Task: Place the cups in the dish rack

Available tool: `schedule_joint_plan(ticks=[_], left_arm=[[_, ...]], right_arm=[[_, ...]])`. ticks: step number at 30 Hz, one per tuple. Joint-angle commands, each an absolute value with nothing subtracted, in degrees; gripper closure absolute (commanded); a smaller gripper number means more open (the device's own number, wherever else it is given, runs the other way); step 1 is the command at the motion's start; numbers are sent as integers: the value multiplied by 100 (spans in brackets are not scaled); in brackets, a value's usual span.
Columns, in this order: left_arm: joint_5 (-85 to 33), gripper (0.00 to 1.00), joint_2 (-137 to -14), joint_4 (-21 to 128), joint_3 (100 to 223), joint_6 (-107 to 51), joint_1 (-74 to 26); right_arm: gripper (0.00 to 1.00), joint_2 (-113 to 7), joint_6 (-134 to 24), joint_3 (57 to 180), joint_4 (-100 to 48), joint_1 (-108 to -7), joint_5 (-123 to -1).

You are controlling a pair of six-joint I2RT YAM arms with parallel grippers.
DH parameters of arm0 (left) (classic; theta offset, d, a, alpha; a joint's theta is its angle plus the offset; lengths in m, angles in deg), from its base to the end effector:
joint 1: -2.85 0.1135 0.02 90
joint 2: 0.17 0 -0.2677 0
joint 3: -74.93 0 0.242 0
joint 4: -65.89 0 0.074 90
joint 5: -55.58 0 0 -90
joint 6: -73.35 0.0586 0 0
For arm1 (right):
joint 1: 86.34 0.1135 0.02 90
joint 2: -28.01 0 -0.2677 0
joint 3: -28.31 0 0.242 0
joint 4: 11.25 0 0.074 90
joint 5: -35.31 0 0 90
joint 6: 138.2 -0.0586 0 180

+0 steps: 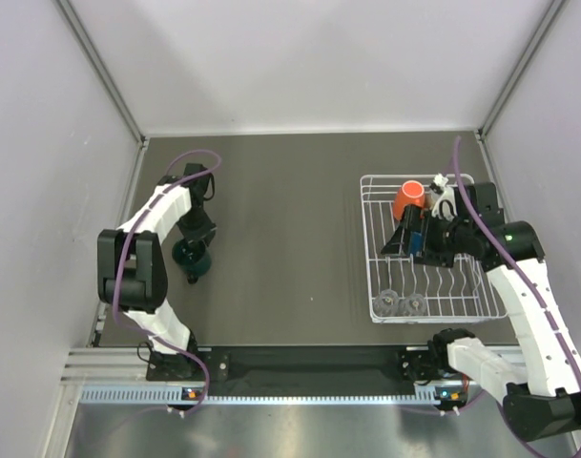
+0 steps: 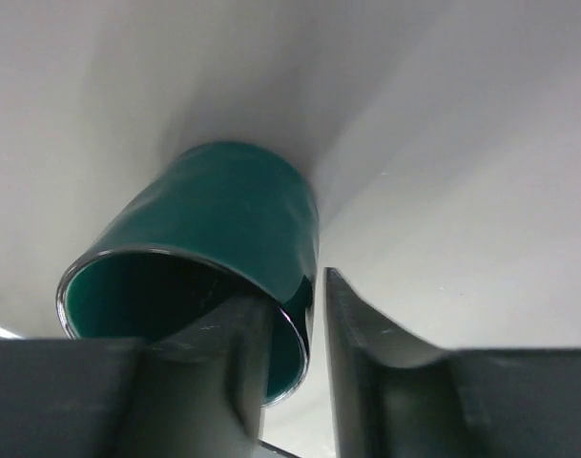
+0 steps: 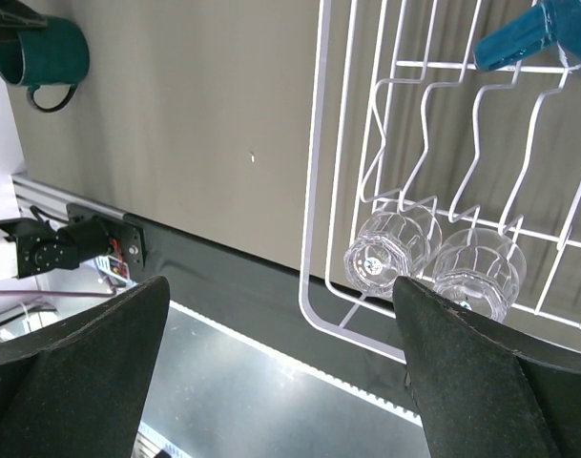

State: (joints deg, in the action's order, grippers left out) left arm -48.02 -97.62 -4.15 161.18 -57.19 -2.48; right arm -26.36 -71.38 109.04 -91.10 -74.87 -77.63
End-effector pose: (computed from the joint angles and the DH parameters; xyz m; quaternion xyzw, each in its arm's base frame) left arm 0.3120 -0.0153 0.2025 -0.3081 0.9410 0.0792 0.1158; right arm 0.1493 0.0536 0.3357 0.0330 0.9322 0.2717 0.2368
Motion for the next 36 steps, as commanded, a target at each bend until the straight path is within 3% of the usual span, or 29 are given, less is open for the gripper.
schedule_joint_plan(ticks=[1, 2, 5, 9, 14, 17, 22, 29, 36], left_arm=[[-4830, 69, -9755, -164, 16056, -5682, -216], [-4839, 80, -9747, -190, 16056, -5665, -216], [-4865, 100, -9598, -252, 16065, -5682, -208], [-4471, 100, -9360, -445, 16371, -5629, -216], [-2557, 100, -8572, -34, 16504, -5690, -216], [-997, 100, -7852, 1063, 16145, -6251, -251], [345, 100, -6970, 3471, 15204, -8272, -672], [-74, 100, -6030, 6968, 14343, -10610, -1560], [-857, 100, -5985, 8253, 13956, -11938, -2448]], right_arm=[[0, -2507, -7184, 10859, -9126, -7447, -7702], [0, -2490, -7184, 10850, -9117, -7447, -7719], [0, -2472, -7193, 10823, -9100, -7447, -7763], [0, -2455, -7176, 10841, -9012, -7447, -7903], [0, -2507, -7193, 10780, -8784, -7456, -8403], [0, -2542, -7263, 10683, -8512, -7439, -8755], [0, -2630, -7421, 10709, -8037, -7246, -9178], [8, -2815, -8159, 10850, -6379, -5869, -9346], [12, -2947, -8519, 10877, -5175, -5277, -9064]])
